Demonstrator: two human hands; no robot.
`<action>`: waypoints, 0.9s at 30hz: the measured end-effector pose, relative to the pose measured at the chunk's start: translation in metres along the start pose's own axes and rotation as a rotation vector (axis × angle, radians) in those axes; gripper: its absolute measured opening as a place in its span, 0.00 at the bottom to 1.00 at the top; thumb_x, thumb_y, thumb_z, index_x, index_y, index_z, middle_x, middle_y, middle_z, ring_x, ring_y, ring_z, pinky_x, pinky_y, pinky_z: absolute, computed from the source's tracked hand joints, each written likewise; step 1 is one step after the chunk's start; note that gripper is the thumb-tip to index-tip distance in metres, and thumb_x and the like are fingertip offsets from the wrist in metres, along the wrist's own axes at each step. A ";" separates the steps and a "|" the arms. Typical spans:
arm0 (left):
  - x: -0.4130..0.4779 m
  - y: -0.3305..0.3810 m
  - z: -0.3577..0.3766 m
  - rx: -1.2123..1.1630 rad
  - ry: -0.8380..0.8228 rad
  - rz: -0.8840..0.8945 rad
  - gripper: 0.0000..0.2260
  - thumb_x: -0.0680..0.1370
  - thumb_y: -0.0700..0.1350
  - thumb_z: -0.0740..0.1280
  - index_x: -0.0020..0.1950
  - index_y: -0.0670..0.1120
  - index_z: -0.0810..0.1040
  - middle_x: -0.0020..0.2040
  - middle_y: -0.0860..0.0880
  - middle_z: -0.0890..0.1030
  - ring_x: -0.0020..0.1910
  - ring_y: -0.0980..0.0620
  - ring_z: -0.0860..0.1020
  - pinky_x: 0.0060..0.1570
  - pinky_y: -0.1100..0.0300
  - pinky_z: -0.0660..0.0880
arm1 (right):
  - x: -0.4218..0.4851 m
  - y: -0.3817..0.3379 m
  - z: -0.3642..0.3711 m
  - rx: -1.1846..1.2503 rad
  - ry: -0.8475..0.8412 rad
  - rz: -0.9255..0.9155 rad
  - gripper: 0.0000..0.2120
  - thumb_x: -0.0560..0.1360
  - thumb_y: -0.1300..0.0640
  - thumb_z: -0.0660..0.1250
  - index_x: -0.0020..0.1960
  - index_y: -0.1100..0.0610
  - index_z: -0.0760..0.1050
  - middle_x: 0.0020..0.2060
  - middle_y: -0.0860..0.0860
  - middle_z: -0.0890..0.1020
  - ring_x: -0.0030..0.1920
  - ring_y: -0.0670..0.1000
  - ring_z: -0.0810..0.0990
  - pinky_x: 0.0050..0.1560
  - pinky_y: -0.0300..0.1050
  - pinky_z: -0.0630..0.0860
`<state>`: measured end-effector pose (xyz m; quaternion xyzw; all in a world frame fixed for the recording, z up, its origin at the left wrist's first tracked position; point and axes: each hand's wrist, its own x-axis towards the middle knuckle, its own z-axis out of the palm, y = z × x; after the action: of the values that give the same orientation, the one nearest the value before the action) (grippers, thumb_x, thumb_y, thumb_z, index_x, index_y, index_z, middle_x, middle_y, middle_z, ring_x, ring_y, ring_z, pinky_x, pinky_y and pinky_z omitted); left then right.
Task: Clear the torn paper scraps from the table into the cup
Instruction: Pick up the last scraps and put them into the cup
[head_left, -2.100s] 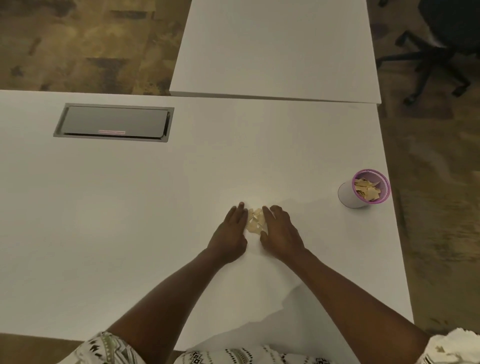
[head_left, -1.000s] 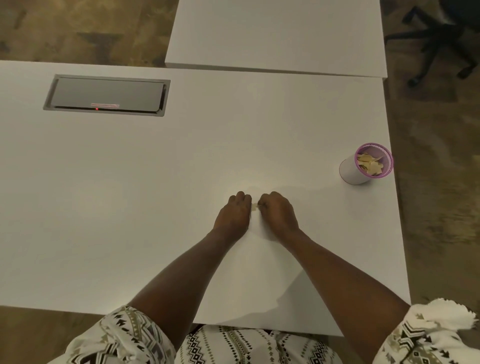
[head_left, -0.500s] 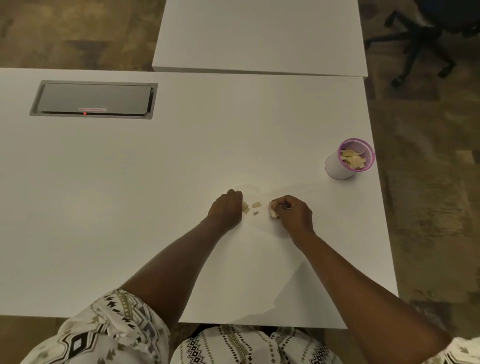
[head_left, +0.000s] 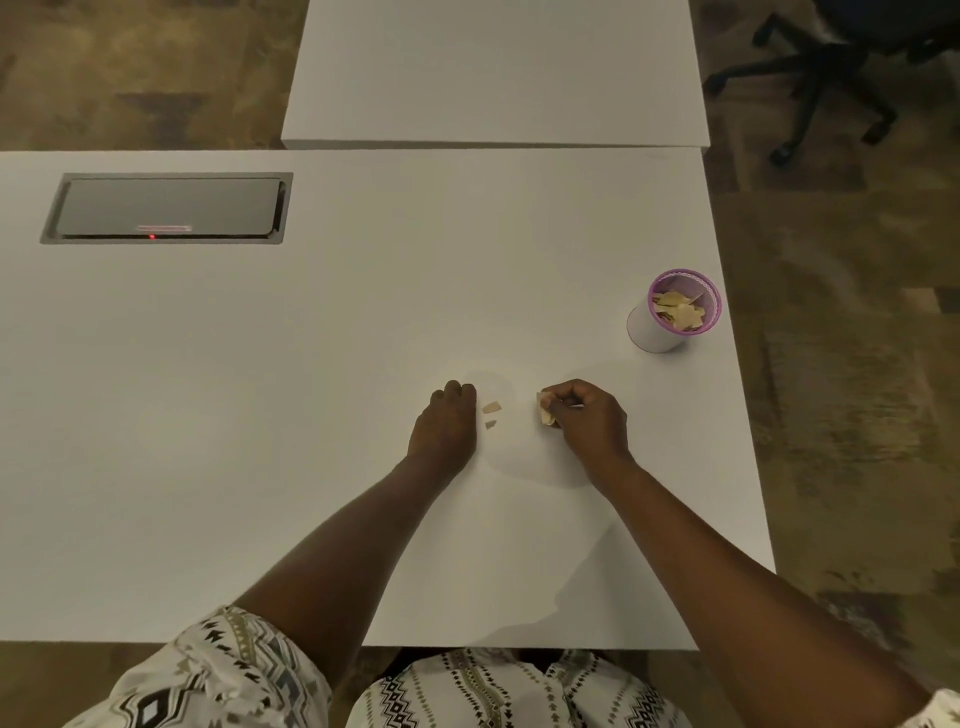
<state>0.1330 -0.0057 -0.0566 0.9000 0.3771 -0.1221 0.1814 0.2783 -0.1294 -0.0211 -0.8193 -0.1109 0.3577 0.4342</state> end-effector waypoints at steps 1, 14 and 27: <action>0.000 0.002 0.001 0.011 0.001 -0.013 0.10 0.77 0.34 0.58 0.57 0.41 0.69 0.54 0.43 0.73 0.51 0.43 0.74 0.38 0.53 0.70 | 0.001 -0.002 -0.003 0.013 0.002 0.001 0.03 0.73 0.58 0.73 0.41 0.51 0.83 0.36 0.46 0.85 0.40 0.49 0.84 0.52 0.51 0.83; 0.036 0.070 -0.043 -0.429 0.141 -0.103 0.05 0.75 0.37 0.62 0.44 0.43 0.77 0.42 0.48 0.81 0.43 0.45 0.79 0.41 0.54 0.75 | 0.039 -0.035 -0.092 0.108 0.216 -0.110 0.01 0.73 0.55 0.73 0.44 0.50 0.83 0.41 0.44 0.85 0.45 0.48 0.84 0.50 0.43 0.82; 0.112 0.230 -0.102 -0.760 0.114 -0.055 0.05 0.73 0.43 0.71 0.48 0.47 0.80 0.47 0.48 0.83 0.48 0.48 0.80 0.44 0.58 0.76 | 0.103 -0.064 -0.156 -0.103 0.370 -0.054 0.08 0.76 0.64 0.67 0.53 0.60 0.83 0.48 0.56 0.85 0.46 0.53 0.82 0.47 0.43 0.78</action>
<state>0.3842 -0.0413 0.0501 0.7635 0.4290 0.0717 0.4774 0.4675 -0.1384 0.0364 -0.8890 -0.0694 0.1830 0.4139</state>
